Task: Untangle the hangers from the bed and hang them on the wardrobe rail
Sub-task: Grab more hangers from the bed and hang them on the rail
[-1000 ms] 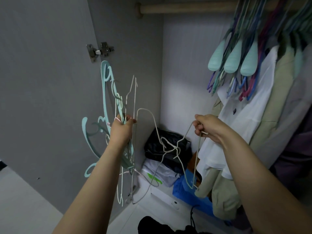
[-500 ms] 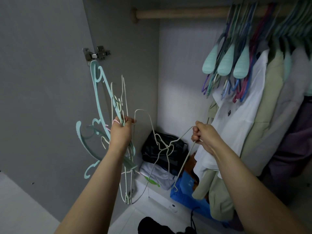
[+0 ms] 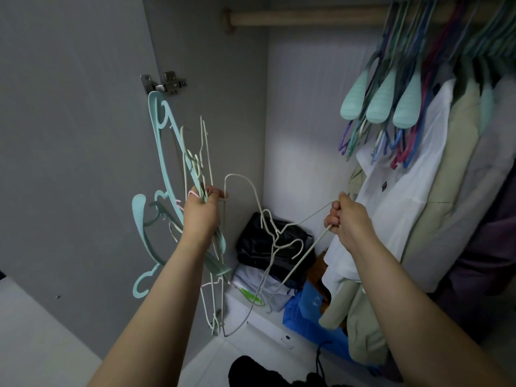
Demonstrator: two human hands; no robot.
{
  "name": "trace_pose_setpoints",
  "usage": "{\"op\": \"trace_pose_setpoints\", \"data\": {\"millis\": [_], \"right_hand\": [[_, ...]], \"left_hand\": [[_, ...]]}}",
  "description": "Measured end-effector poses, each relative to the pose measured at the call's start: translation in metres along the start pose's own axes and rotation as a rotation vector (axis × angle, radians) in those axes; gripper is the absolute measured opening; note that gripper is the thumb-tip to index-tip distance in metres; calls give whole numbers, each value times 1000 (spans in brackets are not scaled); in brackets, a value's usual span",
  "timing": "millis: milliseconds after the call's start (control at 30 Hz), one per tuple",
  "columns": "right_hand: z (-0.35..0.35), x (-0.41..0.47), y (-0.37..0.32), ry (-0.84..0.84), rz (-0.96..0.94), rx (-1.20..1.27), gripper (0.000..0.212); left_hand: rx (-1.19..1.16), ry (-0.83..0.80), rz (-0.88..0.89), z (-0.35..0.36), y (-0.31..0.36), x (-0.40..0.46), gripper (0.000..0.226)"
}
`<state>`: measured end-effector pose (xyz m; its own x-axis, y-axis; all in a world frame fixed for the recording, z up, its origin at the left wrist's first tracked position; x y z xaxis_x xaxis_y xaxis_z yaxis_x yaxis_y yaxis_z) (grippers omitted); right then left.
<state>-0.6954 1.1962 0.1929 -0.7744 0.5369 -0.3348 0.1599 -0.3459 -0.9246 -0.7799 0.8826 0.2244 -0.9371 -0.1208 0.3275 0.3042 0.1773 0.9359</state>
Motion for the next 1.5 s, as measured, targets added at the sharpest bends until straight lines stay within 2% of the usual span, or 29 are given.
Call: {"op": "trace_pose_setpoints", "data": {"millis": [300,433,500,567,700,800,900,1000,1100,1233,1333,1500], "right_hand": [[-23,25,42,133,95,26,39],[-25,31,55,86,119,-329,41],[-16,27,39,66,29,-512,44],[3,13,10,14,-136,-567,46],[48,-39,-52,-161,-456,-369,42],[77,-54,-81,-325,-499,-229,41],[95,-56,-110,-368,-518,-50,38],[100,-56,-147,-299,-691,49,39],[101,-55,-179,-188,-787,9,38],[106,-41,-202,-69,-748,-30,39],[108,-27,-198,-3,-689,-100,40],[87,-47,-196,173,-780,-65,37]], "left_hand": [[24,19,28,-10,6,1,23],[41,30,48,-14,7,3,23],[56,37,56,-14,7,4,25],[74,50,51,-13,8,5,25],[83,65,48,-8,12,6,24],[51,84,32,-5,18,10,23],[32,99,30,-1,30,13,20],[16,95,37,2,39,18,22],[-9,100,37,5,45,25,32],[-30,103,40,9,49,29,19],[-39,102,38,12,49,31,17],[-44,96,53,11,45,32,17]]}}
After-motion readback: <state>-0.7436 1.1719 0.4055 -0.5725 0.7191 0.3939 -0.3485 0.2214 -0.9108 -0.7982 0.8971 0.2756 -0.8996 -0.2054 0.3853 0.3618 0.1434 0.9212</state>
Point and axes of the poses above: each hand's wrist, its own x-axis towards the middle knuckle, its own z-axis out of the palm, y = z × x, the point moved 8 cm from there along x, towards the middle knuckle, and after that the axes turned 7 degrees about z, right-handed, at the moved point
